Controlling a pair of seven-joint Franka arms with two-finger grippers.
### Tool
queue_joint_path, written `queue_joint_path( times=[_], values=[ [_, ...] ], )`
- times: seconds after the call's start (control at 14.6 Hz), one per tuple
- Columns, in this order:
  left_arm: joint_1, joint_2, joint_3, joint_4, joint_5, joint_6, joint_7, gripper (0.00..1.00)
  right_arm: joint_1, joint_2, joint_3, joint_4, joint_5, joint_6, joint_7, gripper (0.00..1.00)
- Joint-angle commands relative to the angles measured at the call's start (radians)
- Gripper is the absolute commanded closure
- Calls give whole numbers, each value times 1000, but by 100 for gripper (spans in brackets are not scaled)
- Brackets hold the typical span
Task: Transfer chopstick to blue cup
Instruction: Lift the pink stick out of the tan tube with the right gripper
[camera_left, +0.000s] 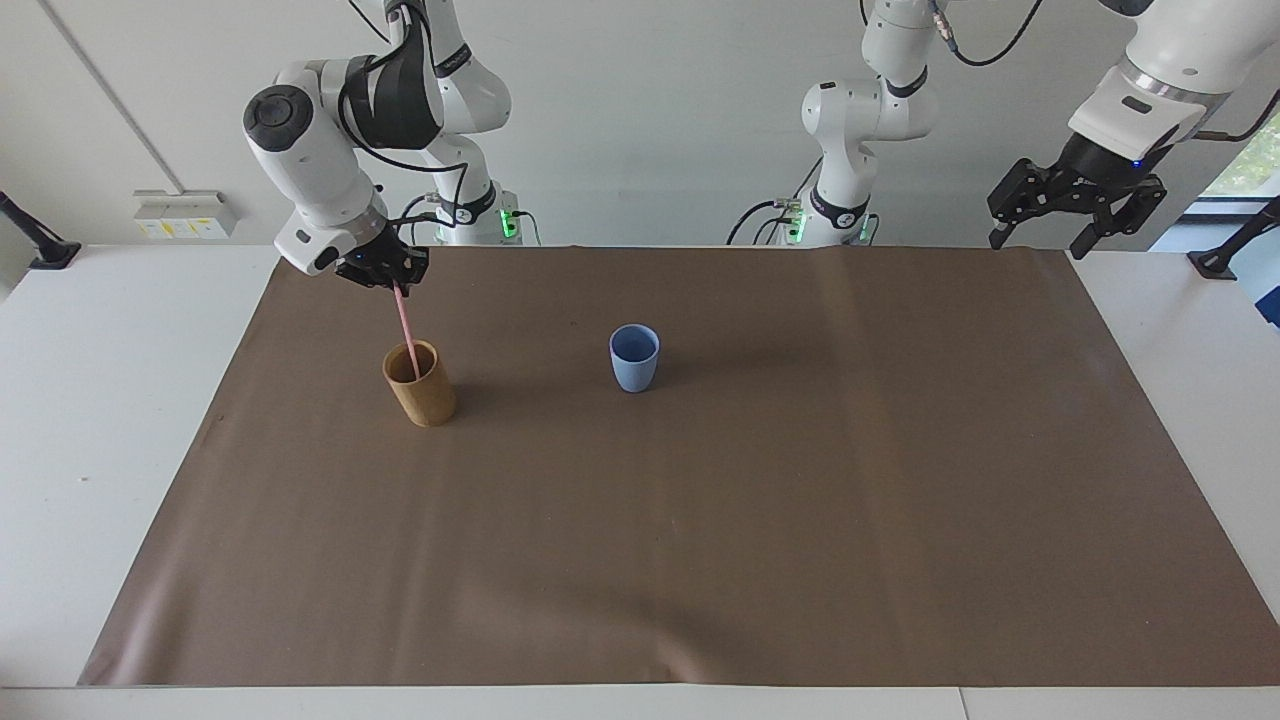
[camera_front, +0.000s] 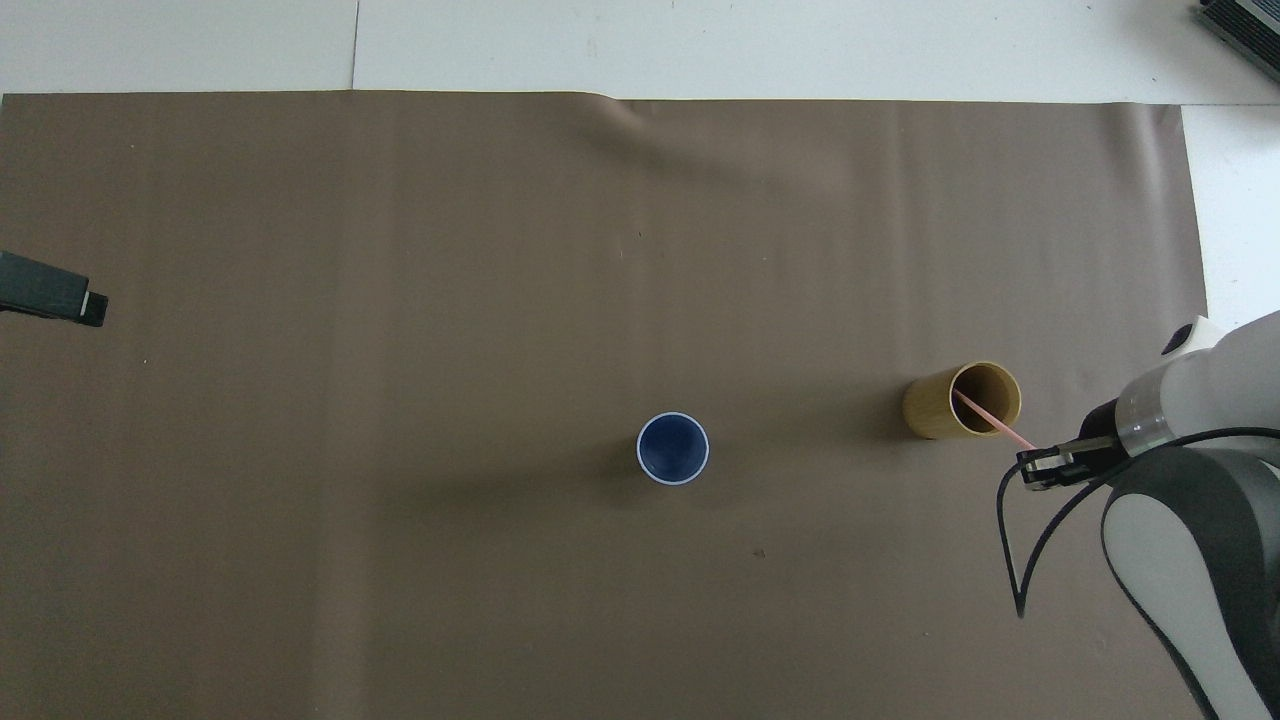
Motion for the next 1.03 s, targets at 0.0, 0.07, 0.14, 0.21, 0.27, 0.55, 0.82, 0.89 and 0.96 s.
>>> queue_joint_path(
  times=[0.0, 0.07, 0.14, 0.21, 0.27, 0.55, 0.82, 0.89, 0.96],
  values=[
    [21, -79, -14, -100, 18, -15, 25, 0, -7, 5, 5, 79, 19, -100, -19, 100],
    [18, -111, -16, -163, 18, 7, 25, 0, -7, 0, 7, 105, 19, -139, -19, 100],
    [10, -140, -16, -204, 18, 22, 24, 0, -7, -6, 8, 134, 19, -185, -19, 100],
    [7, -146, -16, -217, 18, 27, 24, 0, -6, -17, 8, 171, 19, -232, -18, 100],
    [8, -146, -16, -214, 18, 24, 22, 0, -5, -17, 8, 217, 19, -281, -18, 100],
    [8, -142, -16, -205, 16, 25, 16, 0, -4, -9, 73, 375, 90, -407, 117, 100],
    [8, -142, -16, -208, 16, 30, 16, 0, -4, -8, 226, 391, 166, -325, 327, 100],
    [7, -139, -17, -205, 19, 30, 16, 0, 1, -3, 246, 391, 179, -293, 361, 100],
    [10, -137, -19, -203, 25, 33, 16, 0, 23, 12, 270, 391, 190, -257, 405, 100]
  ],
)
